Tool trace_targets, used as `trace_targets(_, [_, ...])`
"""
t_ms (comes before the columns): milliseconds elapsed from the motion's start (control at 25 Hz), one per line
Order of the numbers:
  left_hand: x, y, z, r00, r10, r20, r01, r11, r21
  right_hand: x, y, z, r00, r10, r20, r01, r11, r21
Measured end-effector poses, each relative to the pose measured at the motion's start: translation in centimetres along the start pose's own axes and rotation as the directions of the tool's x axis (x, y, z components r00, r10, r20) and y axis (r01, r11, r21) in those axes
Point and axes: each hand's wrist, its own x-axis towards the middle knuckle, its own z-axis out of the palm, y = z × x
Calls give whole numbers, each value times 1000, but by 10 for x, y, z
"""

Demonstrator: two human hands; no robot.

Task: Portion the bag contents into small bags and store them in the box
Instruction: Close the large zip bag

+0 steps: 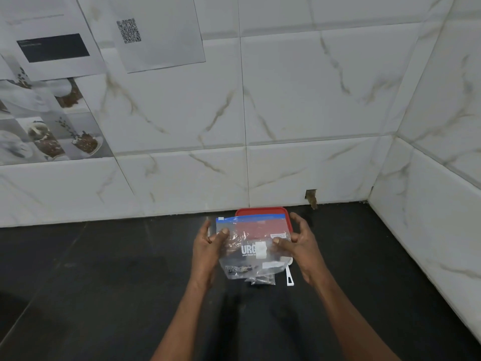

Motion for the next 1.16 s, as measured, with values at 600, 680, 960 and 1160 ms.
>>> trace_targets(600, [7, 1, 16, 992, -22, 125, 14, 998, 67, 38, -51, 87, 877, -198, 437, 479, 308, -822])
trace_targets(680, [6, -3, 15, 995, -14, 100, 6, 997, 75, 39, -48, 90, 881, -165, 444, 472, 219, -854])
trace_targets(960, [12, -10, 14, 1000, -13, 3, 13, 1000, 12, 46, -46, 55, 878, -127, 461, 466, 6, -885])
trace_targets(1160, [21, 4, 10, 1000, -10, -12, 10, 998, -61, 58, -60, 21, 901, -164, 402, 419, 82, -904])
